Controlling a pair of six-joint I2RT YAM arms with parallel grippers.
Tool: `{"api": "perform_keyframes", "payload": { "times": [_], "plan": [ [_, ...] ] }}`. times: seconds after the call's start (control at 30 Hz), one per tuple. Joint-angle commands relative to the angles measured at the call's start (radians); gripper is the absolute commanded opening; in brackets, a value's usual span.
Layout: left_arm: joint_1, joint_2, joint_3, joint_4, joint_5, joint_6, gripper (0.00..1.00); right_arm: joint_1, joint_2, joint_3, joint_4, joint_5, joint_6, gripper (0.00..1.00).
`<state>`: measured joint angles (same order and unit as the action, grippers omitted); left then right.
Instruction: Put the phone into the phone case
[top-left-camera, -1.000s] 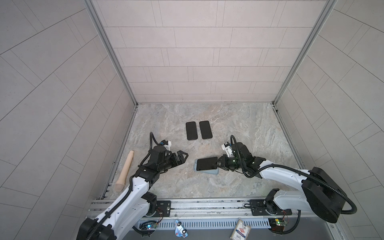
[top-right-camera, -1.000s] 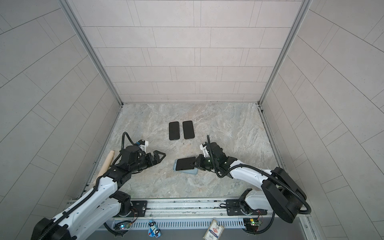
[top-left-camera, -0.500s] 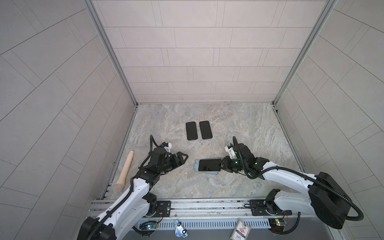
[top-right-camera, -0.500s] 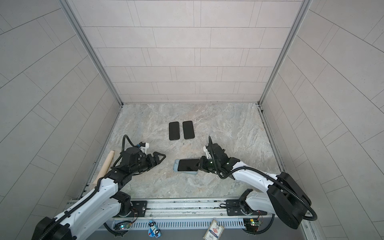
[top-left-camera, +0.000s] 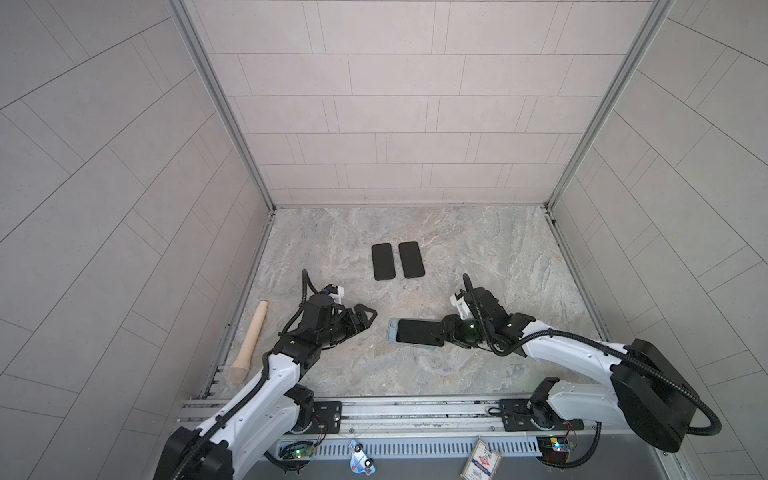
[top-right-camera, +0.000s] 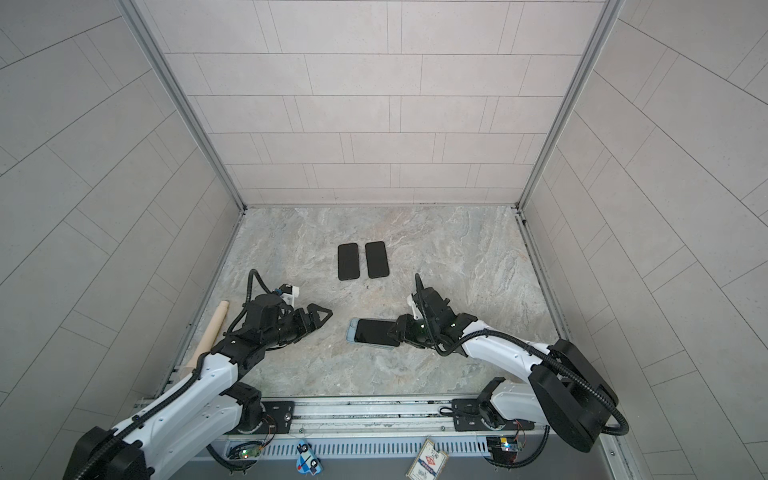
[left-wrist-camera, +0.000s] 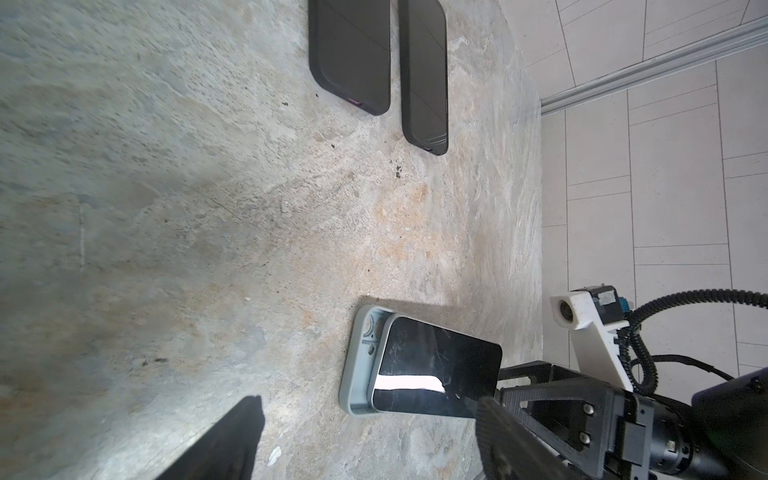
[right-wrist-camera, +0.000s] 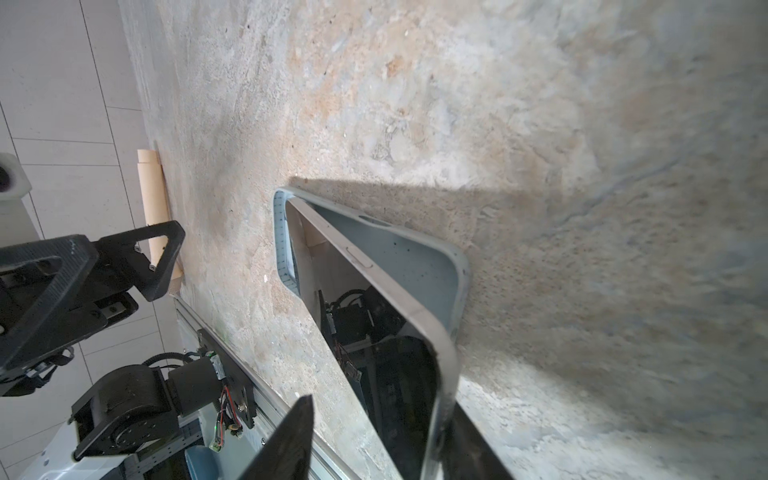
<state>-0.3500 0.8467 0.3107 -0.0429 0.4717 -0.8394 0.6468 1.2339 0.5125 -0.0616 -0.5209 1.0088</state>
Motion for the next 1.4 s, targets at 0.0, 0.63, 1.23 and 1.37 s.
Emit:
{"api": "perform_keyframes", "payload": {
  "times": [0.0,0.63,1.23,1.37],
  "plan": [
    [-0.006,0.003,0.010,0.029,0.004,-0.001,0.94,-0.001,-0.009,0.036,-0.014,0.013,-0.024,0.69],
    [-0.151,-0.212,-0.125,0.139,-0.062,-0.194,1.00,-0.005,-0.059,0.017,-0.053,0.062,-0.012,0.83],
    [-0.492,-0.500,0.022,-0.304,-0.689,-0.006,0.94,0.006,-0.063,-0.034,0.048,0.035,0.093,0.76],
    [-0.294,-0.290,-0.010,-0.064,-0.342,0.012,0.82,0.005,-0.067,-0.026,0.039,0.036,0.086,0.76]
  ]
}}
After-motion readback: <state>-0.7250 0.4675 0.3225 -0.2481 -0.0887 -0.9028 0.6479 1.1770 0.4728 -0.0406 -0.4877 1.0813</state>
